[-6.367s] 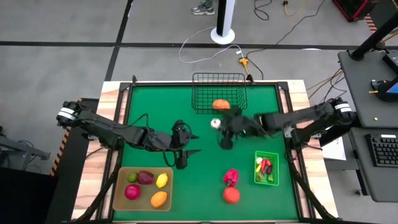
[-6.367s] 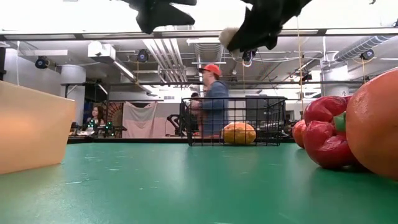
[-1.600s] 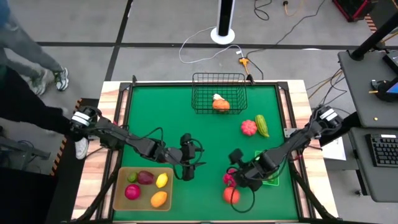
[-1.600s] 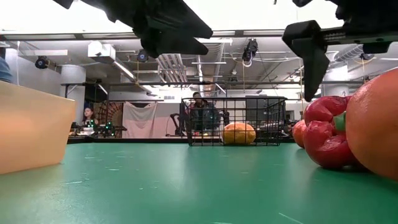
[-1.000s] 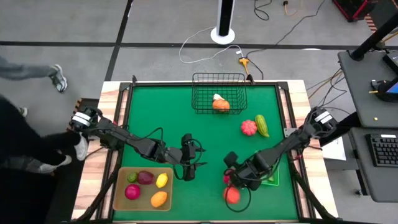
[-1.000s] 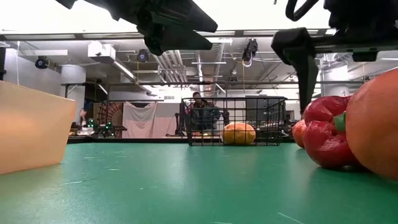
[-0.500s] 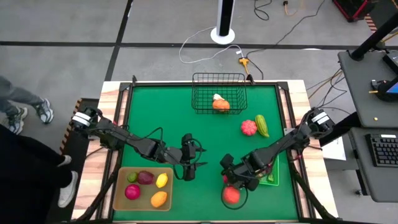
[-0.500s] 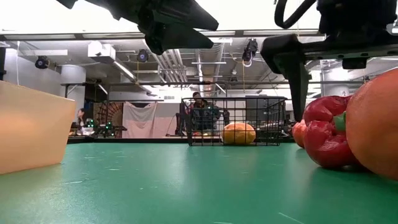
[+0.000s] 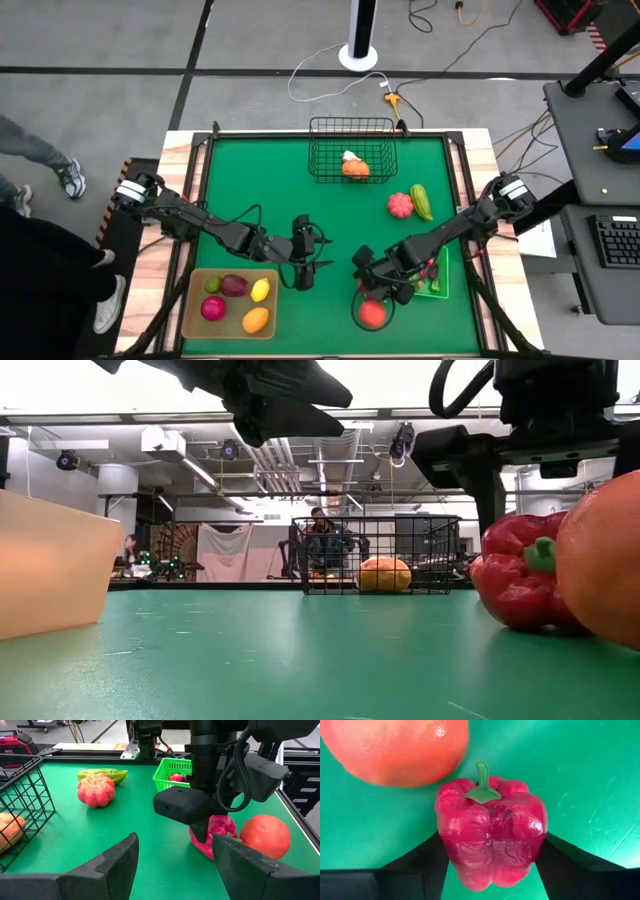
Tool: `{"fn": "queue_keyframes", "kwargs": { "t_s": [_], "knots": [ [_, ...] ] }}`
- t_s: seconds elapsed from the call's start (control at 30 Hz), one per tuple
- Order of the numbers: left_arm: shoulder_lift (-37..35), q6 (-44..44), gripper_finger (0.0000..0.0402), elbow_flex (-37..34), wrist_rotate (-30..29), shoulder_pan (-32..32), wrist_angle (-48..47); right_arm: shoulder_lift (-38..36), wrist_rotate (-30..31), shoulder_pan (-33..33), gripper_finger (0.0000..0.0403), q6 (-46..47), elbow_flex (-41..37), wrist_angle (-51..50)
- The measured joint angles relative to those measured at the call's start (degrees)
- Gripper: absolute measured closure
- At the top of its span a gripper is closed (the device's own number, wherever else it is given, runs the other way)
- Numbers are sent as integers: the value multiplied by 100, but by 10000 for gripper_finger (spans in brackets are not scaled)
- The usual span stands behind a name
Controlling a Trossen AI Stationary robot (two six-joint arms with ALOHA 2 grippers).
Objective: Sort produce into baskets
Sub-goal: Put the red bell pepper into the black basket
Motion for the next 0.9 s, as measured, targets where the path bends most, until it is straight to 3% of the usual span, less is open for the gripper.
{"fn": "queue_keyframes", "kwargs": {
  "t_s": [0.27, 0.63, 0.9],
  "knots": [
    [-92, 47, 169, 0, -26, -17, -20, -2, 169, -175, 165, 100, 278, -458],
    [-912, -350, 170, 2, -50, -309, -1003, -13, 535, -1060, 159, 118, 2096, -2196],
    [-1137, -542, 170, 2, -60, -590, -1426, -15, 1517, -2142, 154, -388, 3218, -2211]
  ]
}}
